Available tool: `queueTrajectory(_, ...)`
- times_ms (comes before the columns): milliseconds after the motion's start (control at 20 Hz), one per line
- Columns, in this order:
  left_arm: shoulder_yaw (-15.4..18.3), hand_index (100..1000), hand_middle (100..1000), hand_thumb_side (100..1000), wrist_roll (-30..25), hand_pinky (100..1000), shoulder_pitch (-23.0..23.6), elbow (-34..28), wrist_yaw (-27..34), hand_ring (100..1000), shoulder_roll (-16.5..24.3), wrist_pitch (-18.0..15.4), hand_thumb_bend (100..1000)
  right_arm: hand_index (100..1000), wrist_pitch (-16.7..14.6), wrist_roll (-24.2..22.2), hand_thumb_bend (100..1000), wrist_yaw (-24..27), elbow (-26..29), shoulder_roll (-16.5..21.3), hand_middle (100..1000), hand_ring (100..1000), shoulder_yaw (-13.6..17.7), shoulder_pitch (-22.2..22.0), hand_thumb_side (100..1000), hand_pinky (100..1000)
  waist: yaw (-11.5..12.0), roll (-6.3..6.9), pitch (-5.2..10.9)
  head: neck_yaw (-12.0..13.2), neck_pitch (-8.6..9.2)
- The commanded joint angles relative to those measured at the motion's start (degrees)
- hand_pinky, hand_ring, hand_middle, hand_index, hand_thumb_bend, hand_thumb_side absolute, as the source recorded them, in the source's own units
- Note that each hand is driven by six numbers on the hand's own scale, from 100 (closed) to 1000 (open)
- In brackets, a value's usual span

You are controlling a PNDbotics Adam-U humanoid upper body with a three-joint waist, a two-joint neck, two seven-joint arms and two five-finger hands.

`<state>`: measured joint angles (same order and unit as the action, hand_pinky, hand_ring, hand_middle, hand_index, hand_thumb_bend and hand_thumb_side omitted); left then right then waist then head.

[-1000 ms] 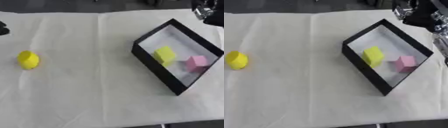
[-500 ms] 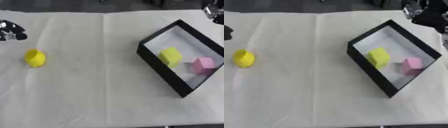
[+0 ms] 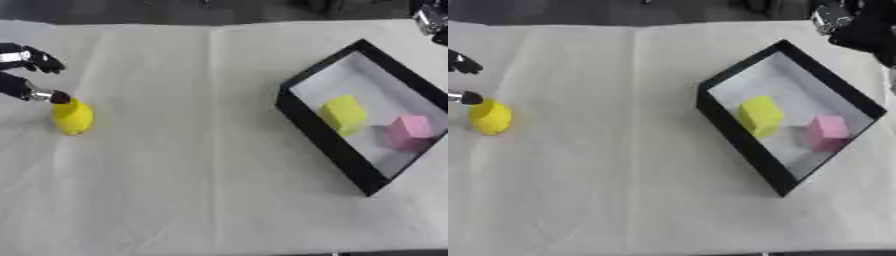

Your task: Pick up the objects with one hand, pass them to the other hand, and then place them into the box on the other side of the table.

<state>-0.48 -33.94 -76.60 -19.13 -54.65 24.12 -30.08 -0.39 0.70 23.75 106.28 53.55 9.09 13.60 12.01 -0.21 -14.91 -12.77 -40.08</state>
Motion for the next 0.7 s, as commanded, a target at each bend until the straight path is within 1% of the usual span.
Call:
queueTrajectory(50,-0.2,854,772,421,-7.2,908,-1.5,-0.2,-1.3,869,0.6,-9.4,699,1000,0.2,0.2,100,0.3,0.5,1.0,845,1000,0.5,0.6,211,1000,-0.1,0.10,1.42,-0.4,0.46)
queueTrajectory(100,-0.3,850,770,399,-5.4,904,-1.5,-0.3,-1.9,866,0.6,-8.8,714,1000,0.3,0.1,100,0.3,0.4,0.9,845,1000,0.3,0.7,214,1000,-0.1,0.15,1.44,-0.6,0.40)
queueTrajectory(200,-0.8,848,768,386,-1.7,904,-1.3,-0.2,-3.7,868,0.2,-7.7,738,1000,0.6,-0.2,100,0.3,0.3,0.6,843,1000,0.0,1.1,222,1000,-0.1,0.28,1.45,-0.9,0.34)
queueTrajectory(350,-1.8,842,767,332,2.5,900,-1.0,0.4,-7.3,869,-0.6,-7.3,754,1000,1.3,-0.8,100,0.2,0.0,0.0,842,1000,-0.6,1.7,233,1000,-0.1,0.37,1.41,-1.1,0.37)
queueTrajectory(550,-1.9,856,764,320,5.4,895,-0.4,2.2,-11.3,864,-1.8,-7.1,707,1000,1.7,-1.3,100,-0.1,-0.2,-0.6,840,1000,-1.0,2.2,238,1000,-0.2,0.24,1.29,-1.1,0.28)
queueTrajectory(700,-1.8,853,760,300,5.6,890,-0.2,3.4,-13.3,860,-2.2,-7.4,663,1000,1.8,-1.3,100,-0.3,-0.4,-0.9,839,1000,-1.0,2.2,246,1000,-0.1,0.15,1.20,-1.1,0.14)
